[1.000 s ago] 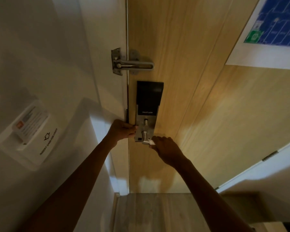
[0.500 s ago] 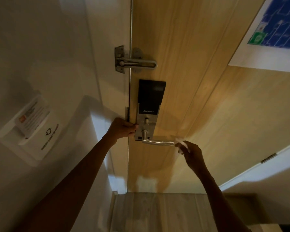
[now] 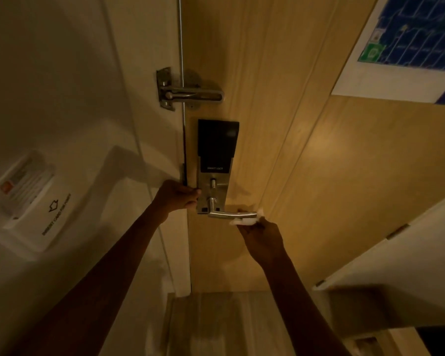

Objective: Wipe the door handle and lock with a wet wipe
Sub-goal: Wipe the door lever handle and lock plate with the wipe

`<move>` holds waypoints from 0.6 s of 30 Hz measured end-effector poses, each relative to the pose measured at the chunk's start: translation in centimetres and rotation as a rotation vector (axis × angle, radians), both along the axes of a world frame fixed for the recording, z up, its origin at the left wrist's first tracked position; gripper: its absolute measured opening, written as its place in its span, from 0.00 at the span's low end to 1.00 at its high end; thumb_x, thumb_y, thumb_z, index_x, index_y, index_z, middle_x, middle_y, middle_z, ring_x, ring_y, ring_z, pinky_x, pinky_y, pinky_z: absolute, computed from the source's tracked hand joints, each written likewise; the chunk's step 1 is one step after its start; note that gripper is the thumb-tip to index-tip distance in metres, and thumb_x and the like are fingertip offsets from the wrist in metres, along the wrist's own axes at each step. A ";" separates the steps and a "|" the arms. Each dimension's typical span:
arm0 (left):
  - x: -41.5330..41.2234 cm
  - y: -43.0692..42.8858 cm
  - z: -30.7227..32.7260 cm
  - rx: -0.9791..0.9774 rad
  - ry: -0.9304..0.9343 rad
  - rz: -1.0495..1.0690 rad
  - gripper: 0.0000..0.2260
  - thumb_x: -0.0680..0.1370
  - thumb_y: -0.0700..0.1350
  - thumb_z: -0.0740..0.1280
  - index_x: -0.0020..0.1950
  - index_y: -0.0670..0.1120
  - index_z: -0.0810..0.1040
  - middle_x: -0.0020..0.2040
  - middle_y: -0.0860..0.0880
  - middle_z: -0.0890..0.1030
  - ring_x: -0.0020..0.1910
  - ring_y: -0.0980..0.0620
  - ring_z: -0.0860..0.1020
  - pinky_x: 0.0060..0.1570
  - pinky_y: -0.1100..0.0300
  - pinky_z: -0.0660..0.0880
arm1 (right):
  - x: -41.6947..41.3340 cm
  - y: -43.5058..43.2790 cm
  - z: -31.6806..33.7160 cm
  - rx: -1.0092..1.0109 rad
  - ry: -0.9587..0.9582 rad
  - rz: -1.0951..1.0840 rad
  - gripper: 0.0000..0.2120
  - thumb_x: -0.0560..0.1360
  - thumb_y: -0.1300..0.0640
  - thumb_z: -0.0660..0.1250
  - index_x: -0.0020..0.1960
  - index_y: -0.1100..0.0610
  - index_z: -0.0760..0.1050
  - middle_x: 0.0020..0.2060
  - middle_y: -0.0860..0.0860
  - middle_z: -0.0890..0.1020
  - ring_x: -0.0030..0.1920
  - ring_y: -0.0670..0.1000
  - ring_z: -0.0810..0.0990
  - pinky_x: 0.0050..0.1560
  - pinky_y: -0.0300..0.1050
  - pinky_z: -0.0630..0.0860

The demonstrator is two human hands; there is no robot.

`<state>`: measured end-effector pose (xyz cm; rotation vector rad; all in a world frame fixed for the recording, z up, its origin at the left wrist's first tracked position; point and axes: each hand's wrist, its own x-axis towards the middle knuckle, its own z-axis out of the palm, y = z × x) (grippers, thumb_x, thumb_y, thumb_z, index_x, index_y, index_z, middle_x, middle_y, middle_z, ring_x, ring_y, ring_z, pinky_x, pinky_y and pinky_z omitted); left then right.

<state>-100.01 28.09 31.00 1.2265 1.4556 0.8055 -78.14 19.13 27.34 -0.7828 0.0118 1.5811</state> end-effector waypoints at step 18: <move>-0.2 -0.3 0.2 0.041 0.010 -0.096 0.14 0.74 0.44 0.72 0.28 0.44 0.80 0.26 0.48 0.78 0.25 0.55 0.77 0.32 0.66 0.74 | 4.3 0.2 5.0 -0.089 -0.585 -0.103 0.13 0.81 0.60 0.58 0.64 0.61 0.73 0.61 0.58 0.77 0.60 0.55 0.76 0.66 0.53 0.72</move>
